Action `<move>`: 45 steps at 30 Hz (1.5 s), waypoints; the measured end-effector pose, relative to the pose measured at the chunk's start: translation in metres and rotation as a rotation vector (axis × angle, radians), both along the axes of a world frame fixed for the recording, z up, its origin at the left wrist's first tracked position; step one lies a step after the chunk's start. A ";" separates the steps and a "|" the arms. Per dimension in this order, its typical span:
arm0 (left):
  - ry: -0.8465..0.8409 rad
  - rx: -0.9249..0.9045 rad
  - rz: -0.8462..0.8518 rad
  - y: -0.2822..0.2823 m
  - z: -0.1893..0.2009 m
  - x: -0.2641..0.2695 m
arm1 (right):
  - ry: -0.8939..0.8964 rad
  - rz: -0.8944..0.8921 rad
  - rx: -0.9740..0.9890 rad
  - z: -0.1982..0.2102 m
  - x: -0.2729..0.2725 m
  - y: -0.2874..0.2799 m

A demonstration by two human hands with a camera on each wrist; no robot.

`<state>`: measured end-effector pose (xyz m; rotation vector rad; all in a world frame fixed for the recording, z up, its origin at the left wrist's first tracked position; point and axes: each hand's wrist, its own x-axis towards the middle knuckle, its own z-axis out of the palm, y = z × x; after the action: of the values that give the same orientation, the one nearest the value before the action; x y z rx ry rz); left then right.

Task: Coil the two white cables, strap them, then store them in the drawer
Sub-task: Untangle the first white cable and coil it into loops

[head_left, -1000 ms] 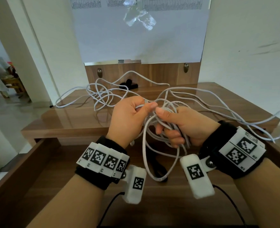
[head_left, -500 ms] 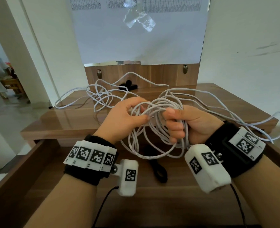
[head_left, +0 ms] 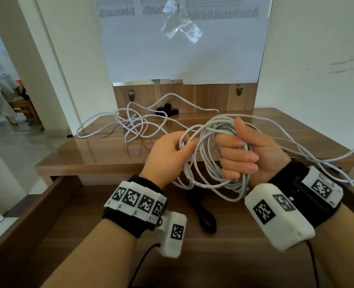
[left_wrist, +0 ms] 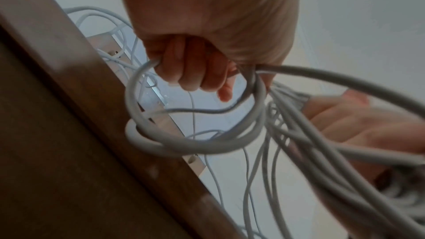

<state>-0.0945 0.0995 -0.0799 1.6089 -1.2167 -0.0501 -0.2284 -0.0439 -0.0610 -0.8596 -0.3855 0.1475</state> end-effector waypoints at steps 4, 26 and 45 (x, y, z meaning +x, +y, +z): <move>0.037 -0.040 -0.007 0.007 0.007 0.012 | 0.050 -0.181 0.059 0.005 -0.005 -0.017; -0.155 -0.232 0.326 0.023 0.014 0.027 | -0.083 -0.706 0.519 0.018 -0.035 -0.062; 1.305 -0.845 -0.522 0.024 0.028 0.037 | 0.079 -1.278 0.385 0.019 -0.032 -0.051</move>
<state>-0.0579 0.1237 -0.0519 0.2659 -0.4189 -0.6984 -0.2606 -0.0952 -0.0416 -0.5820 0.2536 -1.0404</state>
